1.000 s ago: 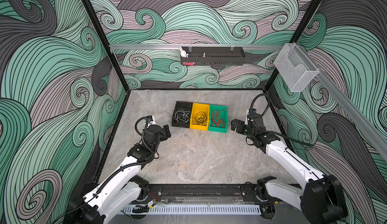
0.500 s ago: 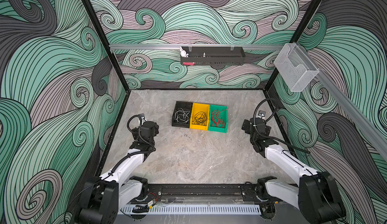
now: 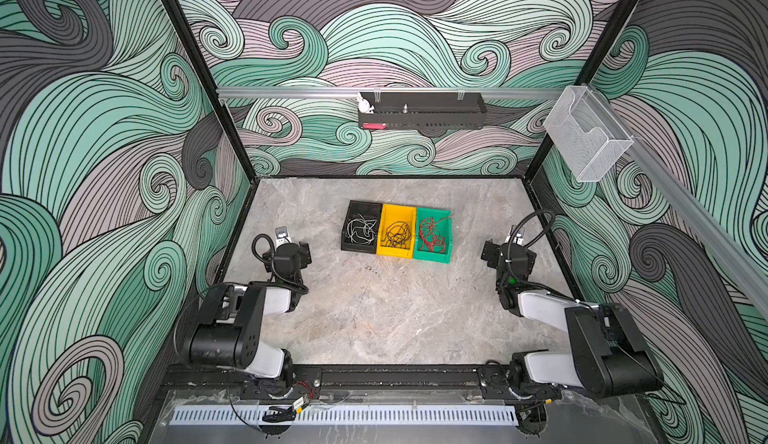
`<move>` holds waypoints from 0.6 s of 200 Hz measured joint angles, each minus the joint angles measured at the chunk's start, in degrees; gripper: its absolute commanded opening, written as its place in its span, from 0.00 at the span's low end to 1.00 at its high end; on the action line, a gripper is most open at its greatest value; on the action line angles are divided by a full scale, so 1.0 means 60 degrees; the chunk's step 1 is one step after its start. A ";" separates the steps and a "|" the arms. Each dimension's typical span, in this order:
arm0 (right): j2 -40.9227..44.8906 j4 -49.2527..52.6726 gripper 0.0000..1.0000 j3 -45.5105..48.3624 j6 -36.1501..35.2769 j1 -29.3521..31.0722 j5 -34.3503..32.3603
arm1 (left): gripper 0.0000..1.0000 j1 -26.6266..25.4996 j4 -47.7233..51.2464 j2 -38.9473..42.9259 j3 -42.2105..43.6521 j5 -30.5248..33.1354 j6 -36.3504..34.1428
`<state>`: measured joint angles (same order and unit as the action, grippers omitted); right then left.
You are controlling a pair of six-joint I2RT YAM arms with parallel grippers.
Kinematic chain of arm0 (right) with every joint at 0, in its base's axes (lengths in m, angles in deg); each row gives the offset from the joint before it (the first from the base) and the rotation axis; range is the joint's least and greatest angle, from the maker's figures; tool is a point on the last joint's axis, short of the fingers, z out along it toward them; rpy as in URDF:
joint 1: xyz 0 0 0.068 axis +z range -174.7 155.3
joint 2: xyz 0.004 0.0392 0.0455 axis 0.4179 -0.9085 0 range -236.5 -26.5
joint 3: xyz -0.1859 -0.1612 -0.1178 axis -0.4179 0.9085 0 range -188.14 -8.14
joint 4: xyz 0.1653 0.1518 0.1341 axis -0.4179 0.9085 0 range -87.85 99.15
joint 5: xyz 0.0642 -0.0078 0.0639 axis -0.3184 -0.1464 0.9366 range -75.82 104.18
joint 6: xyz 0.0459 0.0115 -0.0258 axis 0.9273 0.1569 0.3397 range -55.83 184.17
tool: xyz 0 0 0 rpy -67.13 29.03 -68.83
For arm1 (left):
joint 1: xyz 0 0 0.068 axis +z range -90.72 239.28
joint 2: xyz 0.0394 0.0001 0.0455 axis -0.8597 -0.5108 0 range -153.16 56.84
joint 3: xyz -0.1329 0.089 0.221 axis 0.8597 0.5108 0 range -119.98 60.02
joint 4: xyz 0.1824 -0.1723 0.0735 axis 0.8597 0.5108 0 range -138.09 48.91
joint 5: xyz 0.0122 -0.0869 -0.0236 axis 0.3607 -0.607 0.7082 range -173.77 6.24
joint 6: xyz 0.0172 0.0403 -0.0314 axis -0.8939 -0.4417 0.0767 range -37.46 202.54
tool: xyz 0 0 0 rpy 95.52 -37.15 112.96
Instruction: Untangle the cables
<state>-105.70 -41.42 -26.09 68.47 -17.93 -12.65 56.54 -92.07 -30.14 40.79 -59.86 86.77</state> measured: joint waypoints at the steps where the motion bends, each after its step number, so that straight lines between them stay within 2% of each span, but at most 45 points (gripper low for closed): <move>1: -0.0040 -0.0131 0.99 0.0040 -0.0036 -0.0004 0.0004 | 0.94 0.0000 0.0018 -0.0011 0.0000 -0.0015 -0.0004; 16: -0.0703 -0.0896 0.99 0.0160 -0.0324 -0.0018 0.0219 | 0.95 0.0055 0.0226 -0.0084 -0.0215 -0.0197 -0.0040; 31: -0.1038 -0.0328 0.99 -0.0310 -0.0448 -0.0066 0.0535 | 0.98 0.0262 0.0415 -0.0120 -0.0692 -0.0506 -0.0025; 49: -0.1322 0.0004 0.99 -0.1198 -0.0506 -0.0415 0.1486 | 0.99 0.0525 0.0474 -0.0113 -0.1096 -0.0790 0.0051; 58: -0.1333 -0.0361 0.99 -0.1228 -0.0601 -0.0583 0.1920 | 0.99 0.0579 0.0484 -0.0113 -0.1137 -0.0852 0.0069; 76: -0.1406 -0.1217 1.00 -0.0754 -0.0856 -0.0499 0.2109 | 0.99 0.0623 0.0550 -0.0113 -0.1104 -0.0991 0.0091; 95: -0.1537 -0.1151 1.00 -0.0506 -0.0943 -0.0288 0.2295 | 0.99 0.0634 0.0627 -0.0113 -0.1024 -0.1071 0.0153; 120: -0.1596 -0.0998 0.99 -0.0605 -0.0860 -0.0623 0.2492 | 0.99 0.0634 0.0696 -0.0113 -0.1024 -0.1067 0.0219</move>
<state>-115.27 -47.41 -29.72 63.31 -21.67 2.30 60.34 -87.90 -30.81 34.65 -66.27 88.08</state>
